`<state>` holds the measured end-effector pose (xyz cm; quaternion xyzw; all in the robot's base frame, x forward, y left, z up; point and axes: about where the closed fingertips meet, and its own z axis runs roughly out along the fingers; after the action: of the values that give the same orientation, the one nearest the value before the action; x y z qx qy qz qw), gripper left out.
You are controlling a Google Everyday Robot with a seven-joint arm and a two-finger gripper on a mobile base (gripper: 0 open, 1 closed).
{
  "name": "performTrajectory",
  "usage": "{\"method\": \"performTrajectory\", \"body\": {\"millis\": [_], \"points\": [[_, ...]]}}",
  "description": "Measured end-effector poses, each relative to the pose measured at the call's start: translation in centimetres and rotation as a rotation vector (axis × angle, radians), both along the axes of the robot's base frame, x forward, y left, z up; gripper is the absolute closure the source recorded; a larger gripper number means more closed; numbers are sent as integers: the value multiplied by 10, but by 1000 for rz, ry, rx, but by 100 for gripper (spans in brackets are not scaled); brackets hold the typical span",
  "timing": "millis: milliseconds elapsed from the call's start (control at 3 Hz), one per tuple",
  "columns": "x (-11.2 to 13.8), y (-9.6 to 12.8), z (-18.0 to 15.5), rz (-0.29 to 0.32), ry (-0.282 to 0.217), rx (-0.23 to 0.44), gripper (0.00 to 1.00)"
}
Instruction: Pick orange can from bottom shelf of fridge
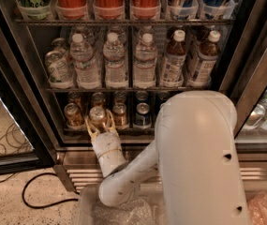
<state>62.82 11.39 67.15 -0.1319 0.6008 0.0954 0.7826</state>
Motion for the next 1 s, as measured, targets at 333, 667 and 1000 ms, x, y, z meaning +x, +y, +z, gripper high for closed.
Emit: {"method": "performTrajectory", "body": {"millis": [333,667,1000], "points": [[-19,-9,1,-2,13,-36,100],[-29,-13,4,0,14,-59,100],[-35,-19,6,-4,13,-74,100]]}}
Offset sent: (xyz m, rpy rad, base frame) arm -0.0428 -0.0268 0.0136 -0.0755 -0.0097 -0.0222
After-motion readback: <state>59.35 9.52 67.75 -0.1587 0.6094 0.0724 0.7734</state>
